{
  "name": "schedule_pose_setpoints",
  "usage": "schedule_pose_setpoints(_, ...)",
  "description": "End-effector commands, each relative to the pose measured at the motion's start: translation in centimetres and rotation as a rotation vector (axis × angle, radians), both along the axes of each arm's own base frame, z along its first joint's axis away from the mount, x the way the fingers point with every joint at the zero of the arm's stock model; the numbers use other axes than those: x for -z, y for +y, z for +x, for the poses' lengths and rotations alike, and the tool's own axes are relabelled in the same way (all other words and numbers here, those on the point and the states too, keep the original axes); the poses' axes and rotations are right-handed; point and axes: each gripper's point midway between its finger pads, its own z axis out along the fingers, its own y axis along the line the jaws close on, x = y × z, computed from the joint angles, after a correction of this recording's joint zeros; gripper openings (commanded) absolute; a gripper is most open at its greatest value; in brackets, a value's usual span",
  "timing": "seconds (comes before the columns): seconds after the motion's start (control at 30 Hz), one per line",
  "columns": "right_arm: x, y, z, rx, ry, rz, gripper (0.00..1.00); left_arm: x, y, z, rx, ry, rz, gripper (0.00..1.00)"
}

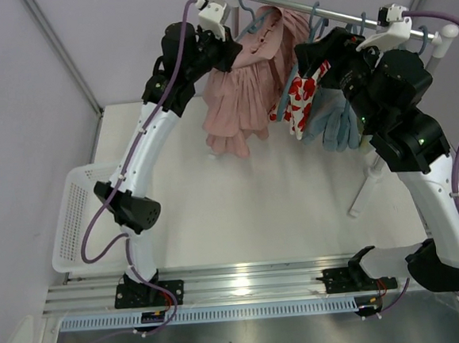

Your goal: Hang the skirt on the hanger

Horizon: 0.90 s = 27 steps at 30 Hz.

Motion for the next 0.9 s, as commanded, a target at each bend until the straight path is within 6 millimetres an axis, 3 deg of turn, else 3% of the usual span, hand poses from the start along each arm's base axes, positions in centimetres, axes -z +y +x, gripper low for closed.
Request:
schedule_pose_setpoints(0.0,-0.1,-1.2,-0.2,0.031,-0.020,0.013,0.82,-6.1,-0.4,-0.5,-0.039,-0.205,-0.069,0.00)
schedule_pose_setpoints(0.27,1.8,-1.3,0.3,0.037,0.006,-0.012,0.82,-7.3,-2.6,-0.1,-0.069,-0.305,-0.094,0.00)
schedule_pose_setpoints(0.5,2.8,-1.1,0.7,0.014,0.018,-0.036,0.86,-3.7,-3.9,1.4,-0.105,-0.270,-0.011,0.00)
schedule_pose_setpoints(0.67,3.1,-1.5,0.9,0.014,0.017,-0.048,0.90,-3.4,-2.9,1.3,-0.141,-0.255,0.020,0.03)
schedule_pose_setpoints(0.7,3.2,-1.5,0.8,0.012,0.015,-0.056,0.92,-3.1,-2.9,1.3,-0.140,-0.247,0.026,0.07)
schedule_pose_setpoints(0.73,3.1,-1.3,0.7,-0.004,0.009,-0.062,0.94,-4.1,-2.4,0.7,-0.145,-0.260,0.014,0.11)
schedule_pose_setpoints(0.83,3.1,-1.3,0.6,-0.015,0.004,-0.095,0.98,-5.5,-1.6,-0.2,-0.157,-0.276,-0.018,0.39)
schedule_pose_setpoints(0.87,3.4,-1.2,0.5,-0.019,0.014,-0.106,0.99,-7.6,-0.8,-1.2,-0.161,-0.310,-0.047,0.52)
